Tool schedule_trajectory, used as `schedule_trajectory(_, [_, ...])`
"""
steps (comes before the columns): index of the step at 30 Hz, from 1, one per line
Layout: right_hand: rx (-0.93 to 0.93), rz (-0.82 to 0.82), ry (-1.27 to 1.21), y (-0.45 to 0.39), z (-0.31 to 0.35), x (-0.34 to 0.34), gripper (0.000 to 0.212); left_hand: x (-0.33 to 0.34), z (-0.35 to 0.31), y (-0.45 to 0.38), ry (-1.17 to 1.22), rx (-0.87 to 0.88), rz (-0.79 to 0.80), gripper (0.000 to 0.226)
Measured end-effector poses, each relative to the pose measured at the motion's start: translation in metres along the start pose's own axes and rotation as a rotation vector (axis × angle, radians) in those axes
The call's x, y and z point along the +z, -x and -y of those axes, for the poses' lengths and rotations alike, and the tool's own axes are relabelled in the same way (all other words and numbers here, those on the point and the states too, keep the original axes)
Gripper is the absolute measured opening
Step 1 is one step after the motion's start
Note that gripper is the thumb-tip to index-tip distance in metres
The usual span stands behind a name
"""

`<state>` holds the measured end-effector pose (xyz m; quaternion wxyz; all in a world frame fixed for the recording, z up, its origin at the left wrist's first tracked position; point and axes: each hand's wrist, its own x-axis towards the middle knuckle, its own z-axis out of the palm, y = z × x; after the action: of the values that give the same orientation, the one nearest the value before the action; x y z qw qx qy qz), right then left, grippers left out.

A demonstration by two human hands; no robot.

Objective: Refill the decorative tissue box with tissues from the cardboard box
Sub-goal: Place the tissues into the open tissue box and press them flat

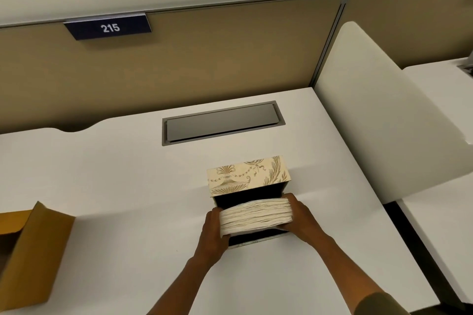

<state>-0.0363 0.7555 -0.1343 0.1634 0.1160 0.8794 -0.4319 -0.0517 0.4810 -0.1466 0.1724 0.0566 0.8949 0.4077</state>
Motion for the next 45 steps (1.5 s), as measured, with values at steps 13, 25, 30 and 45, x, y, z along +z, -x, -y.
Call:
schedule_trajectory(13, [0.012, 0.074, 0.032, -0.002, -0.013, -0.007, 0.070, -0.001, -0.028, -0.018, -0.672, 0.271, 0.075, 0.081])
schedule_trajectory(25, [-0.303, 0.069, 0.057, 0.033, 0.076, -0.061, 0.059, 0.001, -0.067, -0.024, -0.047, 0.255, 0.093, 0.071])
schedule_trajectory(30, [-0.389, 0.099, 0.179, 0.037, 0.108, -0.064, 0.059, 0.011, -0.070, -0.016, 0.299, 0.171, 0.035, 0.080])
schedule_trajectory(45, [-0.332, 0.169, 0.215, 0.026, 0.108, -0.039, 0.093, 0.041, -0.027, -0.008, 0.336, 0.095, 0.094, 0.090])
